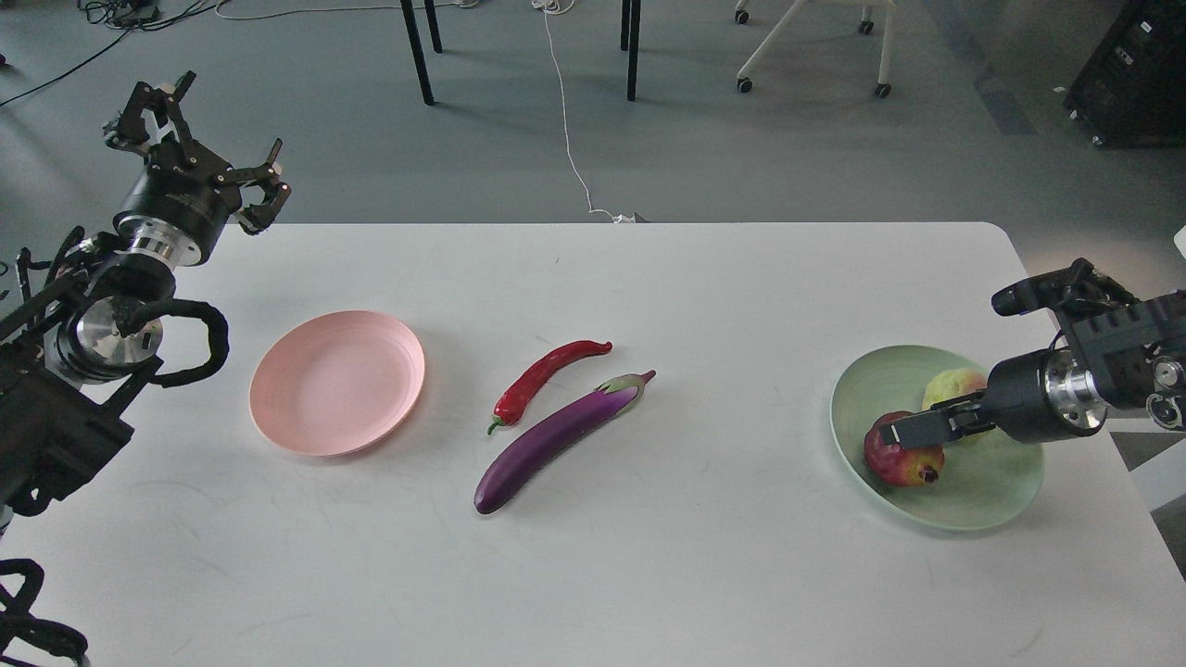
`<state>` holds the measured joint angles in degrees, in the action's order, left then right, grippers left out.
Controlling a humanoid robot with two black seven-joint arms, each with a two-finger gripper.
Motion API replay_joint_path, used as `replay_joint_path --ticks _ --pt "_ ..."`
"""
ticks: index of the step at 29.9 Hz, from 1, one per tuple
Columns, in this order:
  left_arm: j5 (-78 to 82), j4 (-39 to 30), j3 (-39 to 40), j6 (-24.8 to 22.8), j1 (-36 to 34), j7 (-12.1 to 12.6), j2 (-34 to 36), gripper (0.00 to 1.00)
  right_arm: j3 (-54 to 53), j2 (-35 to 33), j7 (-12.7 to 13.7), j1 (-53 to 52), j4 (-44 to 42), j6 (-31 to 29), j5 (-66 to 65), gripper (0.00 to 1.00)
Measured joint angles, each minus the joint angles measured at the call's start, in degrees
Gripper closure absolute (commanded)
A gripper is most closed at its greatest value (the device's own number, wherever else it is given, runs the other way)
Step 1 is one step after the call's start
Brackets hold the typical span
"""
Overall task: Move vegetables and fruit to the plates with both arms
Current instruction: 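Release and lift the right gripper away from the green plate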
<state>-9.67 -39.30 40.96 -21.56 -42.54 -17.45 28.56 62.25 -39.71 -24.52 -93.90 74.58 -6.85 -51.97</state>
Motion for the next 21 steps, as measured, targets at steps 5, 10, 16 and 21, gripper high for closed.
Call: replay_joint_path --ticks 5,10,16,21 --pt "0.25 0.00 -0.17 -0.41 -0.27 0.50 0.24 0.02 -9.17 -5.82 -0.06 0.05 -0.88 -0.31 0.03 0.02" --pt "6.04 -0.72 -0.26 -2.85 -0.79 1.02 1.61 0.02 -24.60 -12.25 -0.04 4.19 -3.82 -0.35 1.21 0.01" --pt "15.78 -3.88 -0.39 -3.93 -2.43 1.49 2.49 0.02 -46.74 -12.70 0.00 14.47 -8.06 -0.36 13.23 0.01" --pt "26.69 -11.95 -3.33 -3.97 -4.90 4.78 4.91 0.02 -59.99 -11.13 -0.26 21.39 -10.07 -0.26 26.67 0.01"
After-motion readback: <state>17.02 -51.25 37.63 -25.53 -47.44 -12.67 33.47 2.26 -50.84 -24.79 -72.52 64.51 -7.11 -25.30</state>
